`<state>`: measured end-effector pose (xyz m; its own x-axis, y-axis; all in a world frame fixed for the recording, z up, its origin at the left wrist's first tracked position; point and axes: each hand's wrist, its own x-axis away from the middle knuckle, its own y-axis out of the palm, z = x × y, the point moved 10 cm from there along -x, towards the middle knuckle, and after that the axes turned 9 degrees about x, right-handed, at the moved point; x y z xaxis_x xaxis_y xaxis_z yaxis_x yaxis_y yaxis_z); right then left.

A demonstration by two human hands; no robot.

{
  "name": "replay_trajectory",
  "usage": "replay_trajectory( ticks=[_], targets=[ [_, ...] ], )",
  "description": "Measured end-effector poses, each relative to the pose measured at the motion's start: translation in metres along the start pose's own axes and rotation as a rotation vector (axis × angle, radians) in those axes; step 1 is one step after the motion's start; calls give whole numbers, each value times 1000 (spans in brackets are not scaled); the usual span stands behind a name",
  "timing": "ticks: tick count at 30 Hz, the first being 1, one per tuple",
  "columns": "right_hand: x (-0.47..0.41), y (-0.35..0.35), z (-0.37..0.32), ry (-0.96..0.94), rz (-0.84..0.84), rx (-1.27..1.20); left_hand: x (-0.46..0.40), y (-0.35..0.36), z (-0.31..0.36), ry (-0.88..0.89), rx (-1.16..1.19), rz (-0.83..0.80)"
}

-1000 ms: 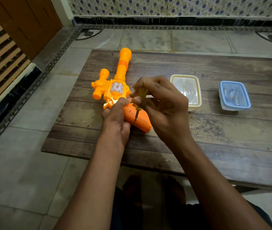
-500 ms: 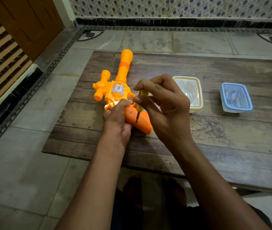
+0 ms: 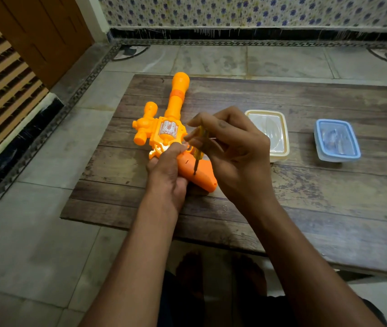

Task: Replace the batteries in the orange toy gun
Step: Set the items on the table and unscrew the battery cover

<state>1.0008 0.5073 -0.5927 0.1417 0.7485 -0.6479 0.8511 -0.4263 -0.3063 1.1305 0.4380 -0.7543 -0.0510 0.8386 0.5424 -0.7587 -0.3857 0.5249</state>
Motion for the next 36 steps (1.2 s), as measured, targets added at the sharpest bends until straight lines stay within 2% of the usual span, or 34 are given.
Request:
replay_trajectory(
  ticks=[5,10,18,24,31,36],
  targets=[
    [2,2,-3,-13,-53,-11,0,0,0,-3,0,-1],
    [2,-1,-4,7,10,-8,2,2,-1,-2,-20,-5],
    [5,2,-1,52,-17,-60,5,4,2,11,15,-19],
    [4,-2,-1,36,43,33,6,4,4,11,6,-27],
    [5,-5,-4,-1,37,-2,9,3,2,-9,9,22],
    [3,-6,-5,-24,60,63,5,1,2,-12,-6,3]
  ],
)
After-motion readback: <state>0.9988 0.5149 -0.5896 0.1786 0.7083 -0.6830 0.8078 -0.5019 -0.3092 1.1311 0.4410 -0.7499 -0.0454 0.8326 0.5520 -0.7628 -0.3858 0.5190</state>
